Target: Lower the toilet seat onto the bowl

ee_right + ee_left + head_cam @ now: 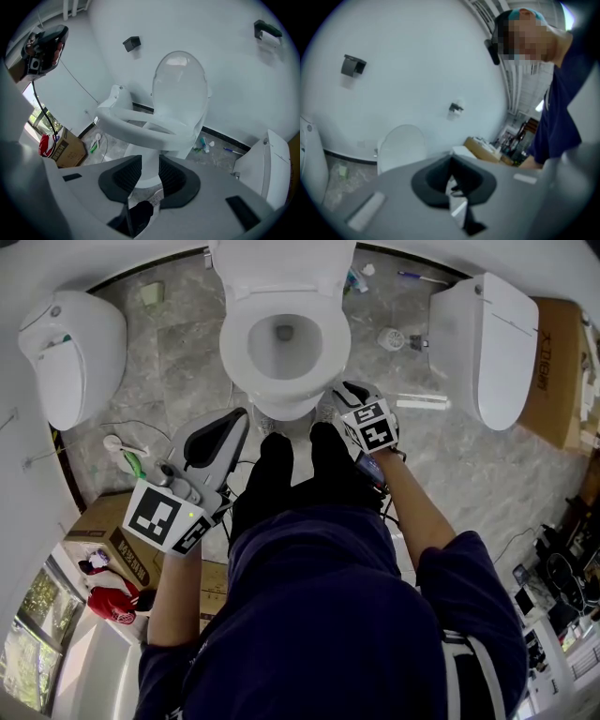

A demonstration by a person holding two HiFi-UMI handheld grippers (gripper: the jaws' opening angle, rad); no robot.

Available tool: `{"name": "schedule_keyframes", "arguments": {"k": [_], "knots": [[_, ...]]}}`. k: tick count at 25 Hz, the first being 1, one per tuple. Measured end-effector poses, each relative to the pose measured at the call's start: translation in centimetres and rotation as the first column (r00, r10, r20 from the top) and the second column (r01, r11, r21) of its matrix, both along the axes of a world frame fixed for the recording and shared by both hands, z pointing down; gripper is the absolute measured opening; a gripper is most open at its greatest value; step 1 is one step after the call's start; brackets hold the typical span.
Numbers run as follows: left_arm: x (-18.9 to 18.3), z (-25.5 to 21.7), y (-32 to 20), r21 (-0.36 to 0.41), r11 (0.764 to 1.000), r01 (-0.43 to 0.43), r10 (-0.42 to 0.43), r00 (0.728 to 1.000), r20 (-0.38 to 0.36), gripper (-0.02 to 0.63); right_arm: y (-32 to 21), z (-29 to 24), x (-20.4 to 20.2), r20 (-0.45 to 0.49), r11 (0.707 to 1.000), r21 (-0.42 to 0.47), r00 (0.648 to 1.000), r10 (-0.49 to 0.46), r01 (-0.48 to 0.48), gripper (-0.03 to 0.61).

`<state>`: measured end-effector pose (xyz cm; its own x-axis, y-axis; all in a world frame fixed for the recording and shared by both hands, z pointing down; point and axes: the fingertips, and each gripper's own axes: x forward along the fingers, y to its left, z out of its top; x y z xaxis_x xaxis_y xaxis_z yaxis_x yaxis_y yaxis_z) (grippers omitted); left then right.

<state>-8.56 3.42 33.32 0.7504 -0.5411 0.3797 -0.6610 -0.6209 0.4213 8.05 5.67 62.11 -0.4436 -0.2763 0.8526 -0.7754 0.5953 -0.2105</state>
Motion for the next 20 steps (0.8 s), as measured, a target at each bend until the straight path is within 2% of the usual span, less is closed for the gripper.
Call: {"name": "schedule_keyframes", "arguments": {"k": [10, 20], "knots": [[0.4, 0.6, 1.0, -0.007, 1.000, 0.005, -0.005, 1.000, -0.020, 0.003, -1.6, -3.0, 0.0, 0.067, 0.995, 0.083, 0.997, 0.042, -0.047, 0.034], [0.0, 1.3, 1.7, -0.024, 1.000, 0.019, -0.019, 1.000, -0.020, 0.003, -2.6, -3.0, -1.6, 0.099, 0.995, 0.094, 0.995, 0.019, -0.029, 0.029]]}}
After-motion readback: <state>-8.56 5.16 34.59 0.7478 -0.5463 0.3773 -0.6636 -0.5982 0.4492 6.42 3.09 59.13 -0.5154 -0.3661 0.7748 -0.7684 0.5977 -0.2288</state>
